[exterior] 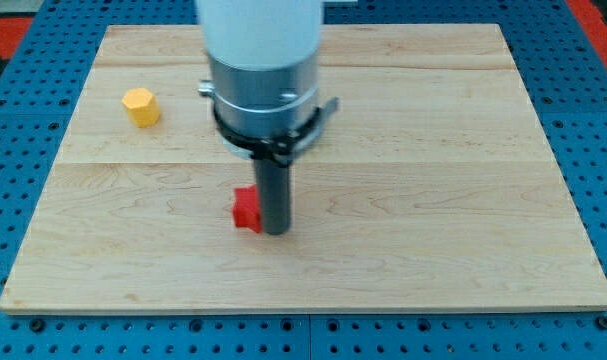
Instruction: Slide the red star towards the red circle
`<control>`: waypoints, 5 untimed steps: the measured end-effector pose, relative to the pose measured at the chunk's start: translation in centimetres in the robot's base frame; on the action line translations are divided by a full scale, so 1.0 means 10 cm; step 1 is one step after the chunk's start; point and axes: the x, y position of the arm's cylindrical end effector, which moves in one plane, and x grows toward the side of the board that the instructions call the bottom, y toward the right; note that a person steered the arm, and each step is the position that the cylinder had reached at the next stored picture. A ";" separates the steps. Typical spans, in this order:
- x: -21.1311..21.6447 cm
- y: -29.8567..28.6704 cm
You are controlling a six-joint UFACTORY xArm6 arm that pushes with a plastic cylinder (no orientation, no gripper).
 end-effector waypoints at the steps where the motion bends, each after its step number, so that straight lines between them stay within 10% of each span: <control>1: -0.21 -0.41; 5: -0.83 -1.15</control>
